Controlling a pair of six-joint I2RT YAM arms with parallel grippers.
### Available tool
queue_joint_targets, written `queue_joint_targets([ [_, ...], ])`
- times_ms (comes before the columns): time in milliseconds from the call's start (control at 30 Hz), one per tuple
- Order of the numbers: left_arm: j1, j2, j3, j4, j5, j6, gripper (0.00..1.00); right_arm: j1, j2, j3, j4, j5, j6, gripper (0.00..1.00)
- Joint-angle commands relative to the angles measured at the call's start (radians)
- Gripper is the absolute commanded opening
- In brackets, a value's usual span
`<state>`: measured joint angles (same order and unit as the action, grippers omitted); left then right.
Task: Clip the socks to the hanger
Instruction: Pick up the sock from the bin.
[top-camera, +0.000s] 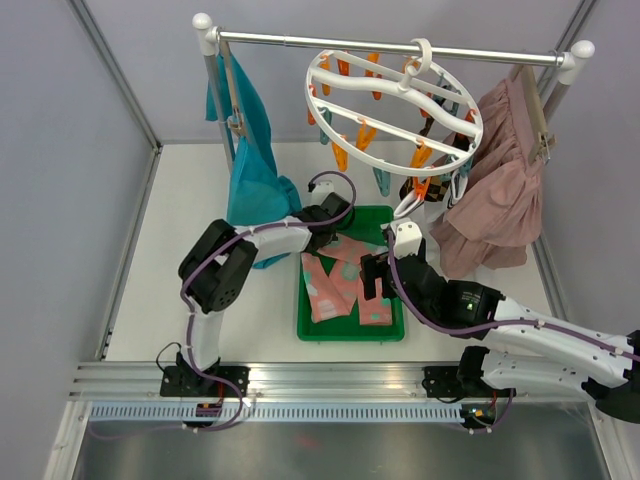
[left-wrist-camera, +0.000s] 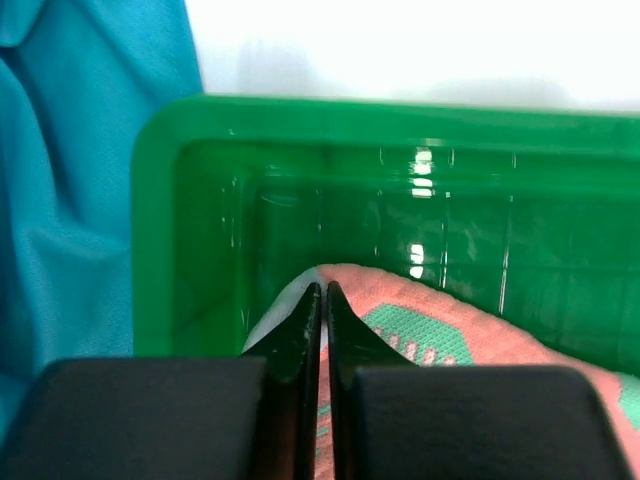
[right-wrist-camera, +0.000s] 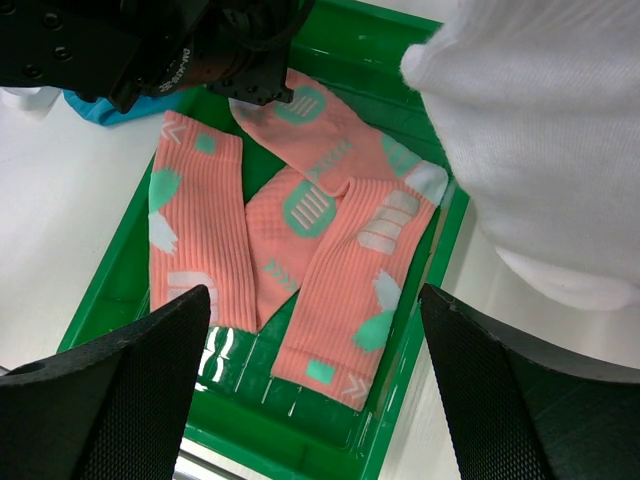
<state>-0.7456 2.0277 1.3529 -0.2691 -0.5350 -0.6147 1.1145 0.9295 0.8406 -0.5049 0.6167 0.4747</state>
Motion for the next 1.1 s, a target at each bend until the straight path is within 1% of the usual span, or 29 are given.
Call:
queue_joint_targets([
  [0,0.003,-0.093,-0.047,0.065,0.067,0.035,0.02,-0.002,0.003,0.043,0.043,0.008,0.008,0.91],
  [33,0.003,-0.151,-0.064,0.077,0.072,0.05,0.02,-0.002,0.006,0.045,0.043,0.015,0.007,0.91],
  [133,0.002,-0.251,-0.171,0.16,0.113,0.105,0.02,-0.002,0.022,0.064,0.048,0.032,-0.004,0.91],
  [167,0.002,-0.324,-0.193,0.206,0.125,0.119,0.02,-0.002,0.026,0.08,0.048,0.038,-0.01,0.91],
  [233,0.0,-0.391,-0.257,0.252,0.196,0.168,0.02,-0.001,0.041,0.1,0.046,0.049,-0.021,0.92],
  [267,-0.001,-0.464,-0.276,0.263,0.216,0.184,0.02,-0.002,0.048,0.118,0.051,0.054,-0.034,0.92],
  [300,-0.006,-0.495,-0.299,0.327,0.274,0.202,0.02,-0.001,0.057,0.126,0.052,0.052,-0.044,0.93],
  [367,-0.011,-0.566,-0.356,0.367,0.323,0.246,0.02,-0.002,0.066,0.153,0.06,0.051,-0.074,0.93],
  [400,-0.02,-0.63,-0.371,0.404,0.367,0.265,0.02,-0.004,0.075,0.164,0.062,0.052,-0.085,0.93],
  [467,-0.029,-0.687,-0.409,0.419,0.4,0.314,0.02,-0.01,0.081,0.196,0.063,0.045,-0.11,0.93],
  [500,-0.034,-0.746,-0.42,0.426,0.449,0.334,0.02,-0.012,0.081,0.209,0.065,0.026,-0.131,0.94],
  [567,-0.038,-0.803,-0.451,0.441,0.49,0.384,0.02,-0.024,0.078,0.236,0.071,0.006,-0.157,0.94],
  [633,-0.041,-0.881,-0.468,0.45,0.574,0.426,0.02,-0.033,0.069,0.264,0.078,-0.023,-0.2,0.94],
  [733,-0.044,-0.972,-0.482,0.458,0.653,0.449,0.02,-0.048,0.06,0.294,0.086,-0.079,-0.244,0.94],
  [833,-0.044,-1.015,-0.479,0.469,0.717,0.464,0.02,-0.065,0.055,0.31,0.1,-0.147,-0.283,0.94],
  [867,-0.044,-1.03,-0.475,0.47,0.73,0.466,0.02,-0.068,0.055,0.317,0.103,-0.194,-0.286,0.94],
  [933,-0.044,-1.034,-0.457,0.464,0.754,0.475,0.02,-0.073,0.063,0.331,0.106,-0.231,-0.298,0.95],
  [1067,-0.046,-1.044,-0.443,0.47,0.823,0.477,0.02,-0.076,0.083,0.351,0.112,-0.248,-0.308,0.94],
])
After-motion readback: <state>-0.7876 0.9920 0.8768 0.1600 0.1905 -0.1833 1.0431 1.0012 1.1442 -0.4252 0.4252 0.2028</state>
